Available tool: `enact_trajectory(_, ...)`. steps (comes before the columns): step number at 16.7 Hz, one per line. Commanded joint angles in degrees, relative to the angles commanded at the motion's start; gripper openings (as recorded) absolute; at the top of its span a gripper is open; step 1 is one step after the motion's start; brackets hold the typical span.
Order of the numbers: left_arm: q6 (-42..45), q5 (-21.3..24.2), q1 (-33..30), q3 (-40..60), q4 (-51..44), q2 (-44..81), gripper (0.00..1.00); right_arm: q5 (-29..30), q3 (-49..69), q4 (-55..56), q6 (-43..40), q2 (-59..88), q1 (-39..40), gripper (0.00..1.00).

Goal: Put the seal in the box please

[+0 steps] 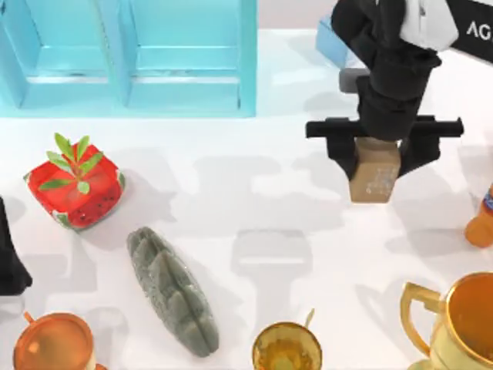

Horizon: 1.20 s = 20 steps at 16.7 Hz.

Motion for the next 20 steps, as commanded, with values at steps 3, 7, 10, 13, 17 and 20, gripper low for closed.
enact_trajectory(3,0.0,0.0,0.0,0.0,0.0,0.0,1.0,0.0,5.68,-6.52,-0.17,-1.4,-0.03,0.0)
enact_trajectory(7,0.0,0.0,0.0,0.0,0.0,0.0,1.0,0.01,6.95,-7.85,-0.25,-1.86,-0.04,0.0)
enact_trajectory(10,0.0,0.0,0.0,0.0,0.0,0.0,1.0,0.12,6.82,-7.61,-0.49,-1.81,-0.6,0.0)
enact_trajectory(13,0.0,0.0,0.0,0.0,0.0,0.0,1.0,1.11,6.21,-6.59,-3.06,-3.6,-5.2,0.0)
enact_trajectory(17,0.0,0.0,0.0,0.0,0.0,0.0,1.0,3.02,4.58,-5.1,-9.86,-7.42,-16.55,0.0)
enact_trajectory(20,0.0,0.0,0.0,0.0,0.0,0.0,1.0,3.9,2.35,-4.58,-17.58,-10.85,-26.22,0.0)
